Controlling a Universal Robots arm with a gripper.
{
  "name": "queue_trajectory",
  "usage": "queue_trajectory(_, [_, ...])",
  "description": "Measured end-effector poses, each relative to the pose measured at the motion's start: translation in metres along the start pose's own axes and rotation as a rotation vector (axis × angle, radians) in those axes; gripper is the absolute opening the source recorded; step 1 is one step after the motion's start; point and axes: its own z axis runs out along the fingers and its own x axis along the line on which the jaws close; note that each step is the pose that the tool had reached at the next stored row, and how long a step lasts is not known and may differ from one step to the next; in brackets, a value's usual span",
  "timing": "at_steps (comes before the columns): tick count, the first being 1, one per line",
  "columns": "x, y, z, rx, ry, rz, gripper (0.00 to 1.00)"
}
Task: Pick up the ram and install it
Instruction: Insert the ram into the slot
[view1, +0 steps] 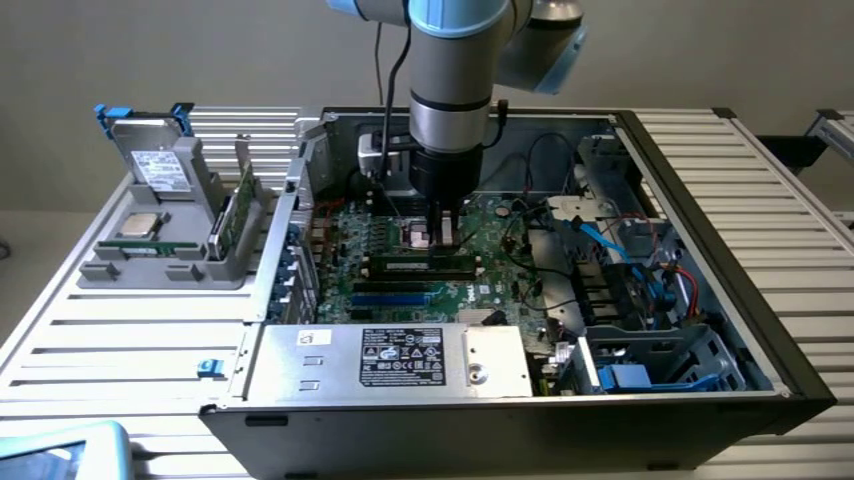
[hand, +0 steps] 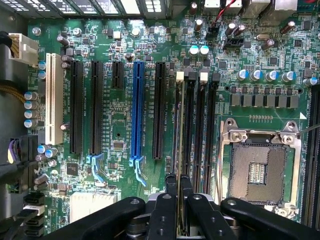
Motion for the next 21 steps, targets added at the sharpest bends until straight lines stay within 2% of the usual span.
queue_trajectory(21, [-0.0002,-0.0001,0.0038,0.0003,-0.0031,0.0,0.14])
